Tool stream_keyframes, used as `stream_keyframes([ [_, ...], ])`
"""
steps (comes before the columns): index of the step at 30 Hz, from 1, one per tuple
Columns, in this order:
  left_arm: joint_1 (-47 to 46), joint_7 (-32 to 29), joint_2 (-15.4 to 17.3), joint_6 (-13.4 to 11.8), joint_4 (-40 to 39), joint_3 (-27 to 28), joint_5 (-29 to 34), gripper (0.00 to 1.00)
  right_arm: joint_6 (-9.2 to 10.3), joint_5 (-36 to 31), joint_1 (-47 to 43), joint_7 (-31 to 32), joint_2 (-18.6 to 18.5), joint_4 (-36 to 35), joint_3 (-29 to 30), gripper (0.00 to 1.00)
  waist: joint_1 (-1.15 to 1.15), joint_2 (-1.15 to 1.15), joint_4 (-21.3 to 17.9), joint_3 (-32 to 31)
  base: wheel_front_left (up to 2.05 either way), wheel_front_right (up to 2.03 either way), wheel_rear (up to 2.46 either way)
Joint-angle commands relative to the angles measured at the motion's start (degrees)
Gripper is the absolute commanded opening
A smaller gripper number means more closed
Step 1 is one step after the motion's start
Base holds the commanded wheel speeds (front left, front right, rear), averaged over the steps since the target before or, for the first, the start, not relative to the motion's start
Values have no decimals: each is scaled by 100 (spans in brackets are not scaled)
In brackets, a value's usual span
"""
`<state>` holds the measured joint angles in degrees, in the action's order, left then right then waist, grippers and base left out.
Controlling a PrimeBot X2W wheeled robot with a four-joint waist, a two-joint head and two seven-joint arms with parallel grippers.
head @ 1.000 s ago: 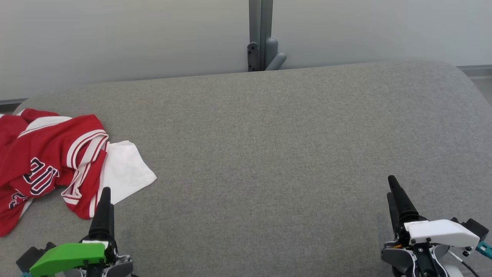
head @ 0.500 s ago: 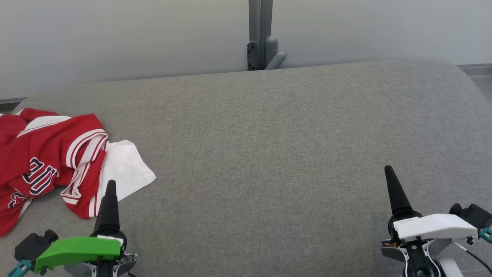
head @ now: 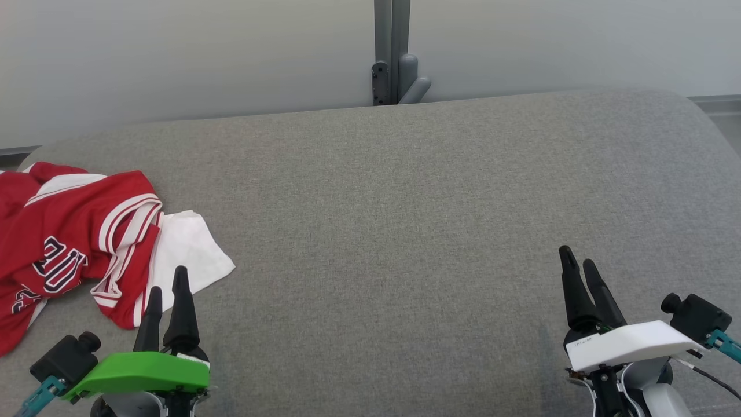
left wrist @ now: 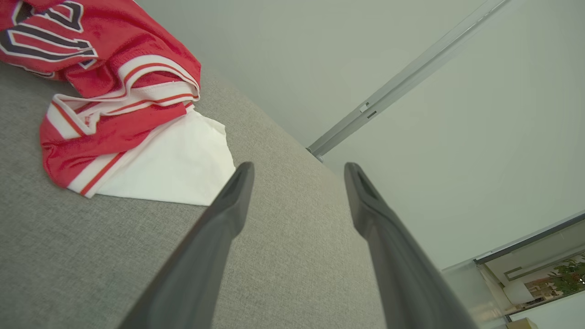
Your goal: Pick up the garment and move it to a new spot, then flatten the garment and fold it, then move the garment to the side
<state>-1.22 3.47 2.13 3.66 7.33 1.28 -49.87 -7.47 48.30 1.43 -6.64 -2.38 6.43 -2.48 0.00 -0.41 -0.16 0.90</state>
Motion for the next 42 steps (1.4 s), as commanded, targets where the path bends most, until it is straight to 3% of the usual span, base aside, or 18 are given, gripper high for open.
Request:
stream_keyframes([
  [1, -21, 76, 51, -65, -120, -44, 352, 100, -2, -276, -3, -64, -37, -117, -28, 100, 0, 17, -2, -1, 0, 0, 0],
  [15, 122, 344, 63, -252, -153, -202, 1726, 100, -2, -1502, -89, -260, -44, -136, -171, 100, 0, 21, -10, -20, 0, 0, 0],
  [42, 425, 785, 80, -397, -29, -431, 3331, 100, -2, -3192, -257, -574, -54, -68, -420, 100, 0, 30, -28, -66, 0, 0, 0],
])
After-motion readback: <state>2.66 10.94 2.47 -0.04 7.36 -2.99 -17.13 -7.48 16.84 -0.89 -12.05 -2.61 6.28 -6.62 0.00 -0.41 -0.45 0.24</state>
